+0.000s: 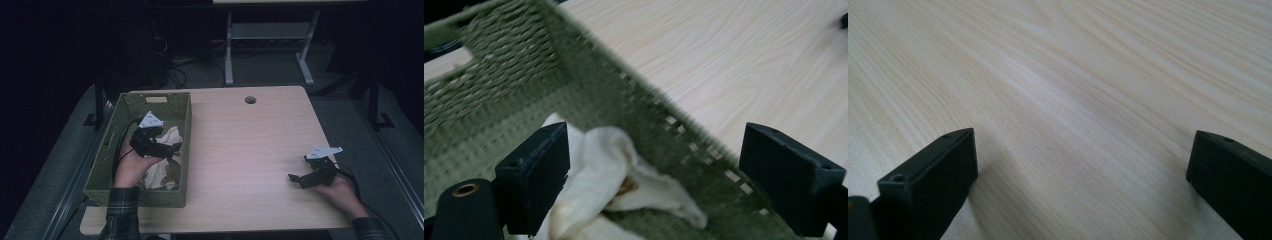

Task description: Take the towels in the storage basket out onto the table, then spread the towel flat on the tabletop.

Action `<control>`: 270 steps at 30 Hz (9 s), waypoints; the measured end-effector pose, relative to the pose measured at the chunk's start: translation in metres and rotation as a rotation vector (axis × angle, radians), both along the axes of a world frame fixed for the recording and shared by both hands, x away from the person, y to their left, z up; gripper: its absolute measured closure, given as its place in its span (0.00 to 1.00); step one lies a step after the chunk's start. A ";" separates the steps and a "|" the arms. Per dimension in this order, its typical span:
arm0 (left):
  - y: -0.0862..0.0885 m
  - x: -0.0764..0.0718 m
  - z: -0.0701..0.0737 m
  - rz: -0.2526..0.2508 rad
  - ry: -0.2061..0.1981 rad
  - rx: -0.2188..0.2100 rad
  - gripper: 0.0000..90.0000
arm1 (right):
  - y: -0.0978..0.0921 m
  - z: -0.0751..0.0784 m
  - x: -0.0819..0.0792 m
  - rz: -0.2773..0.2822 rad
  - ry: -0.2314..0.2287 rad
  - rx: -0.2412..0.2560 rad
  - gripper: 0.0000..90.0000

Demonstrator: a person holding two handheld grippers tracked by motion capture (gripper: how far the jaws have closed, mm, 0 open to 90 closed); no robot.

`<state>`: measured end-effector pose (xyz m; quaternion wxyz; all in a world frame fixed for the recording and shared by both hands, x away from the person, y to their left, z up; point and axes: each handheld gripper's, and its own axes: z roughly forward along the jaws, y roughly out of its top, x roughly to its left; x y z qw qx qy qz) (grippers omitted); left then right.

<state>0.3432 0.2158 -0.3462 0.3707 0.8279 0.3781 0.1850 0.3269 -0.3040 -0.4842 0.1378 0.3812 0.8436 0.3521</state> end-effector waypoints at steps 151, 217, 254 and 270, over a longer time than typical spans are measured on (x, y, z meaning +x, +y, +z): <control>-0.064 -0.002 0.070 -0.102 -0.149 -0.312 0.86 | 0.000 0.000 0.000 -0.001 0.001 0.001 0.00; -0.207 0.001 -0.087 -0.298 0.066 -0.153 0.45 | -0.001 0.000 0.000 0.035 0.004 -0.001 0.00; -0.178 0.003 -0.101 -0.181 0.075 -0.107 0.72 | 0.000 0.031 0.026 0.061 -0.048 0.117 0.38; -0.178 0.003 -0.101 -0.189 0.070 -0.101 0.73 | 0.051 0.025 0.075 0.144 -0.009 0.104 0.60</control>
